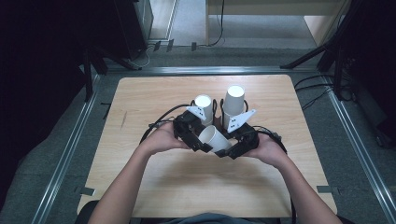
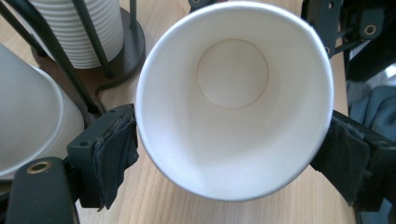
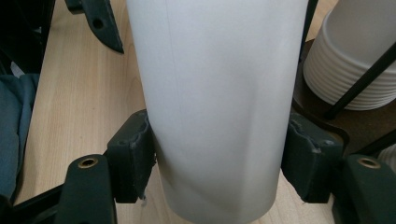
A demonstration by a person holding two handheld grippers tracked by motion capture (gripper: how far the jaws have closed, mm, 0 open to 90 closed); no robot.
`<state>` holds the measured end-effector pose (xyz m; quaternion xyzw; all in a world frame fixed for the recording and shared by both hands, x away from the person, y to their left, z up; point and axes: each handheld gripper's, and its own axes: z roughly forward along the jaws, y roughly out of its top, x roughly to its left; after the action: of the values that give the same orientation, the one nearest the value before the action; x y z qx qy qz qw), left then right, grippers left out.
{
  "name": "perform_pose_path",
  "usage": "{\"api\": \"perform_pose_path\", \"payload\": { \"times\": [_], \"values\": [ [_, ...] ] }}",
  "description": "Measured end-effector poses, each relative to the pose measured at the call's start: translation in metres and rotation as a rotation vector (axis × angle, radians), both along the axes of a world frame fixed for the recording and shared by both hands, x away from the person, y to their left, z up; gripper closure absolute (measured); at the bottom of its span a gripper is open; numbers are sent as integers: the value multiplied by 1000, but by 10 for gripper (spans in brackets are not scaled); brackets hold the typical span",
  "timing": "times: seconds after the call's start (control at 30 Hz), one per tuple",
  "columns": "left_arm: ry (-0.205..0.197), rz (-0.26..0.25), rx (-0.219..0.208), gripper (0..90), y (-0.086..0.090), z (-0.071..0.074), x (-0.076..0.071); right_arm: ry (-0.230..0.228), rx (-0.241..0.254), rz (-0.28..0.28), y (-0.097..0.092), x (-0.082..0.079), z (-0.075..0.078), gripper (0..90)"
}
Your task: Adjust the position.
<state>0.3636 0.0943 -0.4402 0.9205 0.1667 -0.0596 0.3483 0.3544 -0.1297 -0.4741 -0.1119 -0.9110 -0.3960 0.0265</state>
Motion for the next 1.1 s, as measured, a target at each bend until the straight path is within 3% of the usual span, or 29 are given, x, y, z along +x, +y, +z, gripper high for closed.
{"api": "perform_pose_path", "payload": {
  "times": [0.1,0.47,0.8,1.1],
  "values": [
    [17,11,-15,113,2,-2,0,1,11,-7,-2,0,1,331],
    [14,31,-70,122,6,-9,-4,5,26,-4,-3,0,2,330],
    [35,45,-159,128,6,-11,-5,14,40,-6,-3,0,2,330],
    [54,64,-206,144,4,-16,-4,25,48,1,-1,0,1,329]
  ]
}}
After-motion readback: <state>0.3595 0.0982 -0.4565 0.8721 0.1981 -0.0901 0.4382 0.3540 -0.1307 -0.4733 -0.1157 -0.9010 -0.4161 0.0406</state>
